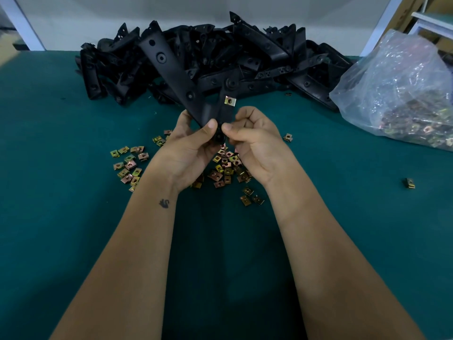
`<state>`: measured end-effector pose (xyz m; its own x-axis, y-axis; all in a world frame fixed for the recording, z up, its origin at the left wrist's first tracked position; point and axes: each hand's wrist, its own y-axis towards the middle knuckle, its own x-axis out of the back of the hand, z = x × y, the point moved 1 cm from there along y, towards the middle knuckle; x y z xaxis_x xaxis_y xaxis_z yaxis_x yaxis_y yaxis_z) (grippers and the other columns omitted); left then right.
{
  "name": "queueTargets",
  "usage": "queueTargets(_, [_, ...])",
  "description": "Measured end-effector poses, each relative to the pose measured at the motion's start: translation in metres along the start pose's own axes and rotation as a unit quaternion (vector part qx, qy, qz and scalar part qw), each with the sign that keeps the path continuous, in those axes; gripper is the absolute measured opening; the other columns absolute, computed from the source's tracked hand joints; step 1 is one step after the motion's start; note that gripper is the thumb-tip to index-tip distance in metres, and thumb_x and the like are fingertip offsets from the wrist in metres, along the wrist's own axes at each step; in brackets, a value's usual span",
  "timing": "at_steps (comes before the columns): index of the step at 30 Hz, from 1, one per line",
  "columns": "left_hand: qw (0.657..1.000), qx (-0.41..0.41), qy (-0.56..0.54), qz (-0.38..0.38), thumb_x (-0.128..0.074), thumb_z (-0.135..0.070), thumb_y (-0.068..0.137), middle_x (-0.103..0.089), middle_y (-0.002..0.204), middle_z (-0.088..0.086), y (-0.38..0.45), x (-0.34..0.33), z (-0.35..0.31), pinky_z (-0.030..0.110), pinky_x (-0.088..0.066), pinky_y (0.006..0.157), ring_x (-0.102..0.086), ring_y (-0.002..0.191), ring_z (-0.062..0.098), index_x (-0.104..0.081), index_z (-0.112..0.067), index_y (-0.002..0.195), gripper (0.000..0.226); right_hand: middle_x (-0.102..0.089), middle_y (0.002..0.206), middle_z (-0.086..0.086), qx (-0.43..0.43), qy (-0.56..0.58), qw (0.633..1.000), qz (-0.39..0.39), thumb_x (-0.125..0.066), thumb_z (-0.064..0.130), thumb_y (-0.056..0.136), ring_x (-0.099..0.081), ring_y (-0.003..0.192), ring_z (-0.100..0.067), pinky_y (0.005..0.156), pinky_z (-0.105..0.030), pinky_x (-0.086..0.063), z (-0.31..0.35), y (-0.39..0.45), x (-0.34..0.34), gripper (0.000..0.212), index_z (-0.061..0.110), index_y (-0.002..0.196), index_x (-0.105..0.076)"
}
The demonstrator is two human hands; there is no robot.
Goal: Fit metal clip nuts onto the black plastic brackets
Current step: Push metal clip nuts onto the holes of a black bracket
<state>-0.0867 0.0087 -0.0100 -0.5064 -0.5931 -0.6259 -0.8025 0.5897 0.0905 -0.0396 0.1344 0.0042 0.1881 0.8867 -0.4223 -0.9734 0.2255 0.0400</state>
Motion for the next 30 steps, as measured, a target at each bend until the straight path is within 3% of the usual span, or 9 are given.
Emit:
queueTargets(4, [1.0, 0.014, 0.011, -0.001, -0.059, -0.007, 0.085, -0.07, 0.11, 0.004, 0.0, 0.001, 0.0, 0.024, -0.055, 0.08, -0.068, 0.098, 0.015, -0.049, -0.018, 0.119, 0.038, -0.058, 0.058, 0.003, -0.002, -0.016, 1.0, -0.002, -0.061, -0.017, 0.081, -0.057, 0.054, -0.004, 0.056, -0.015, -0.046, 0.002, -0.001, -0.001, 0.03, 0.01, 0.086, -0.05])
queueTargets(7, [1.0, 0.009, 0.007, -0.023, -0.055, -0.006, 0.092, -0.069, 0.109, 0.001, 0.002, -0.001, 0.003, 0.022, -0.052, 0.077, -0.066, 0.095, 0.011, -0.049, -0.021, 0.115, 0.027, -0.054, 0.056, 0.003, 0.009, 0.019, 0.999, -0.041, -0.061, -0.017, 0.082, -0.055, 0.053, -0.005, 0.056, -0.016, -0.045, -0.002, 0.0, -0.005, 0.032, 0.012, 0.085, -0.049])
queueTargets(11, [1.0, 0.013, 0.009, -0.018, -0.06, -0.012, 0.083, -0.069, 0.11, -0.001, 0.002, -0.002, 0.004, 0.026, -0.047, 0.085, -0.064, 0.1, 0.012, -0.051, -0.024, 0.111, 0.031, -0.052, 0.055, 0.004, -0.001, 0.011, 0.999, -0.043, -0.061, -0.016, 0.083, -0.052, 0.054, -0.006, 0.061, -0.018, -0.042, -0.004, 0.001, -0.006, 0.031, 0.012, 0.088, -0.05])
queueTargets(16, [0.998, 0.043, 0.03, 0.021, -0.057, -0.014, 0.087, -0.066, 0.12, -0.003, 0.0, 0.0, 0.001, 0.021, -0.048, 0.071, -0.063, 0.099, 0.01, -0.051, -0.024, 0.118, 0.033, -0.051, 0.076, -0.009, -0.014, -0.003, 1.0, -0.001, -0.061, -0.016, 0.082, -0.052, 0.077, -0.021, 0.076, -0.025, -0.044, 0.001, 0.001, -0.003, 0.028, 0.007, 0.095, -0.054])
queueTargets(20, [0.999, 0.025, 0.011, 0.031, -0.057, -0.016, 0.087, -0.067, 0.117, -0.003, 0.0, 0.001, -0.003, 0.024, -0.05, 0.077, -0.064, 0.101, 0.011, -0.051, -0.023, 0.118, 0.033, -0.06, 0.069, -0.002, 0.001, -0.004, 1.0, -0.003, -0.066, -0.011, 0.081, -0.057, 0.061, -0.007, 0.062, -0.017, -0.047, 0.002, -0.001, -0.006, 0.025, 0.004, 0.099, -0.057])
queueTargets(22, [1.0, 0.005, -0.006, 0.005, -0.057, -0.014, 0.088, -0.069, 0.112, -0.001, 0.002, -0.002, 0.0, 0.024, -0.053, 0.077, -0.066, 0.097, 0.011, -0.051, -0.02, 0.118, 0.031, -0.065, 0.064, 0.003, 0.029, -0.036, 0.998, -0.032, -0.069, -0.008, 0.081, -0.059, 0.056, -0.002, 0.057, -0.015, -0.047, 0.002, -0.002, -0.007, 0.024, 0.004, 0.101, -0.061])
queueTargets(25, [0.996, -0.031, -0.044, -0.076, -0.053, -0.006, 0.097, -0.072, 0.098, 0.002, 0.008, -0.011, 0.007, 0.023, -0.055, 0.074, -0.07, 0.086, 0.012, -0.054, -0.013, 0.113, 0.017, -0.072, 0.075, 0.004, 0.079, -0.126, 0.986, -0.08, -0.066, 0.0, 0.089, -0.063, 0.066, 0.0, 0.062, -0.013, -0.048, 0.003, -0.004, -0.01, 0.018, 0.012, 0.103, -0.066])
queueTargets(28, [0.984, -0.036, -0.104, -0.142, -0.048, -0.007, 0.101, -0.067, 0.096, 0.011, 0.01, -0.02, 0.012, 0.024, -0.053, 0.064, -0.065, 0.069, 0.014, -0.053, -0.005, 0.115, 0.015, -0.07, 0.088, -0.003, 0.076, -0.095, 0.987, -0.103, -0.053, 0.004, 0.098, -0.061, 0.069, -0.008, 0.069, -0.022, -0.051, 0.003, -0.01, -0.014, 0.022, 0.013, 0.114, -0.064])
queueTargets(30, [0.98, -0.037, -0.123, -0.15, -0.045, -0.009, 0.103, -0.065, 0.094, 0.013, 0.01, -0.026, 0.014, 0.024, -0.052, 0.061, -0.06, 0.063, 0.015, -0.05, -0.004, 0.116, 0.015, -0.07, 0.088, 0.002, 0.088, -0.124, 0.981, -0.119, -0.051, 0.006, 0.099, -0.062, 0.069, -0.005, 0.07, -0.018, -0.051, 0.004, -0.017, -0.015, 0.03, 0.016, 0.126, -0.06])
